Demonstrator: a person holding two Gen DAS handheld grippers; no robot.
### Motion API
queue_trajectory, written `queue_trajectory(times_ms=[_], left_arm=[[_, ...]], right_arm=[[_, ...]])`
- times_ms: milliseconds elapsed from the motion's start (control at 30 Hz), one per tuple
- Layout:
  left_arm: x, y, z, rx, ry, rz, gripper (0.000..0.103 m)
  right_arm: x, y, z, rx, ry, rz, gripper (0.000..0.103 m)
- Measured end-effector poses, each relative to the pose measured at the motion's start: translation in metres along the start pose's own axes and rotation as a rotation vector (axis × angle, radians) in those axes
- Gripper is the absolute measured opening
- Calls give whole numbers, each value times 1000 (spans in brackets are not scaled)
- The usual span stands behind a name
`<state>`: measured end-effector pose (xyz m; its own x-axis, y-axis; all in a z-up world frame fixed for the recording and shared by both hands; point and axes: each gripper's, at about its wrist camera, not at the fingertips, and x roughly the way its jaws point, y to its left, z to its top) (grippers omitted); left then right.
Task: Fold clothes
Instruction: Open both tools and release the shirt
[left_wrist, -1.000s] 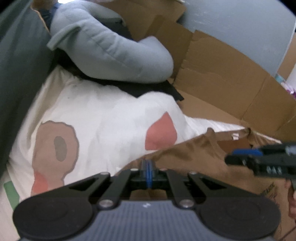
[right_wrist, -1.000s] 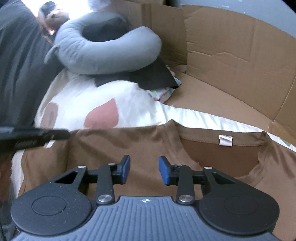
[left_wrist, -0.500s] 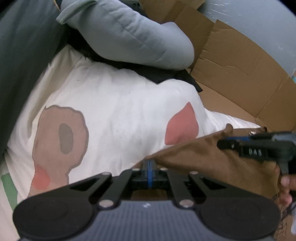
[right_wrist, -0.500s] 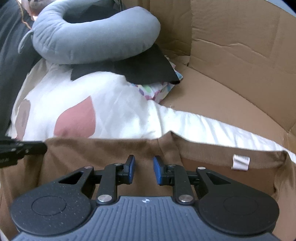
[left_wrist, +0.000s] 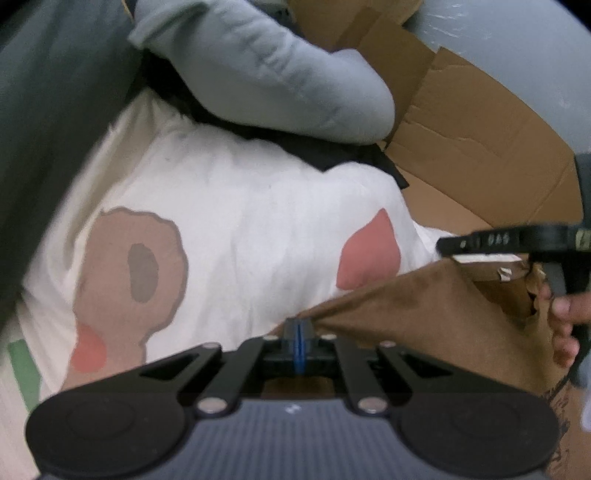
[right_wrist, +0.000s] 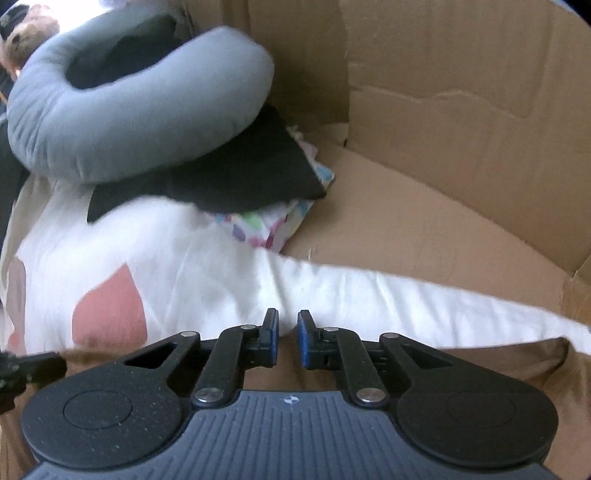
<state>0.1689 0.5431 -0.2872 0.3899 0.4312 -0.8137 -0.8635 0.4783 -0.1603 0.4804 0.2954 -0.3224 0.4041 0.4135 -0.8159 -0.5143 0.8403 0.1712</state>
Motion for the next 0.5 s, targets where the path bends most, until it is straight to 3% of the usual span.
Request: queue_trajectory(times_ms=[167,233,367,500], left_arm=[[-23,8,2,-34,-35,7,8],[-34,8,2,-31,-48,16,17],[-55,5,-3,-34,-63,49,31],[-74,1,-14,-46,-48,63,40]], right_arm=[[-25,-14,8,73,-44,45,18],[-34,-15,8,61,-42,54,19],[-55,-11,-5,28,-48,60,37],[-81,-1,-29,39,-61,67,39]])
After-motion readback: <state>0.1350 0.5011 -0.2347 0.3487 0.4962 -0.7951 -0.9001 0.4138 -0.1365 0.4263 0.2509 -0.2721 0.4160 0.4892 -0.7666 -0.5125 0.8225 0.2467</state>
